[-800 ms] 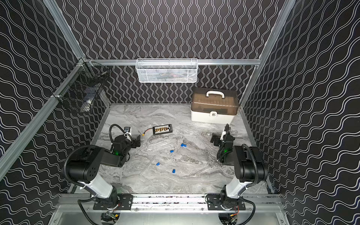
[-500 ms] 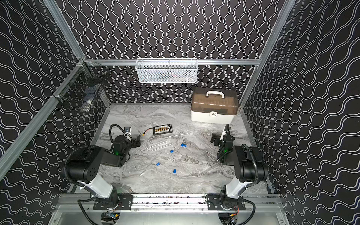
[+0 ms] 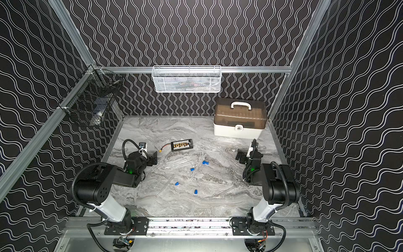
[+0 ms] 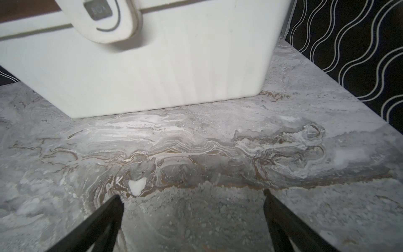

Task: Insert stoppers into test tubes
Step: Pick up the test tube at the center of the board.

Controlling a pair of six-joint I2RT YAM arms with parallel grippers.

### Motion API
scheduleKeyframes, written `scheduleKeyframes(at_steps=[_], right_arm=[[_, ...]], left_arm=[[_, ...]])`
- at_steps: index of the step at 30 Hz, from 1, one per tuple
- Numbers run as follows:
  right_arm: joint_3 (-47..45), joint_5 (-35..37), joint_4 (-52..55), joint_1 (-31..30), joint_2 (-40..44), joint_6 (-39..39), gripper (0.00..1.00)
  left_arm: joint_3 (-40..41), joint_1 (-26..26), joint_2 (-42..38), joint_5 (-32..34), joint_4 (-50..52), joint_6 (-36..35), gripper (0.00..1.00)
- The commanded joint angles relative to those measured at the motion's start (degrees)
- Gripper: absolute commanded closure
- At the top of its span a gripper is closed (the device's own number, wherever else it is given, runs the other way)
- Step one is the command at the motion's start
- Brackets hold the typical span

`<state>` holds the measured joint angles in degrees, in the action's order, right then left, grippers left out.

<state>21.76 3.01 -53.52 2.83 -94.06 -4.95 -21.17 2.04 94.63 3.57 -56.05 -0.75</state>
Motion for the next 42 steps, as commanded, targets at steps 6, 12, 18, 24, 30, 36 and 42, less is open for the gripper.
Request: scheduleKeyframes(at_steps=[6,12,18,24,30,36,42], right_arm=[[-2.71,5.31,6.35,0.07,16.52,-3.65,0.01],[10.59,13.78,39.63,0.3,21.41,-22.1,0.01],[22.87,-0.29,59.49,0.42,20.18,-20.34,0.01],[25.02,-4.87,66.9,0.27,23.13,-23.09,0.01],[28.02,-4.53,76.17,0.25,23.55,-24.82,0.01],[28.16,-3.75,76.97,0.25,24.97,-26.48,0.01],[28.6,-3.8,78.19,0.25,25.02,-25.99,0.0]], left_arm=[[-0.83,-0.02,-13.65,1.87,10.16,0.92,0.01],[-18.83,-0.02,-17.44,1.0,47.55,2.92,0.01],[-27.23,0.07,-17.1,-12.01,63.78,5.79,0.01],[-34.64,3.27,-16.06,-17.97,83.21,5.38,0.05],[-37.51,14.46,-17.99,-10.42,97.72,4.8,0.13],[-37.37,24.69,-20.87,-3.27,103.87,7.29,0.21],[-44.52,29.78,-14.89,1.44,112.59,14.51,0.29]])
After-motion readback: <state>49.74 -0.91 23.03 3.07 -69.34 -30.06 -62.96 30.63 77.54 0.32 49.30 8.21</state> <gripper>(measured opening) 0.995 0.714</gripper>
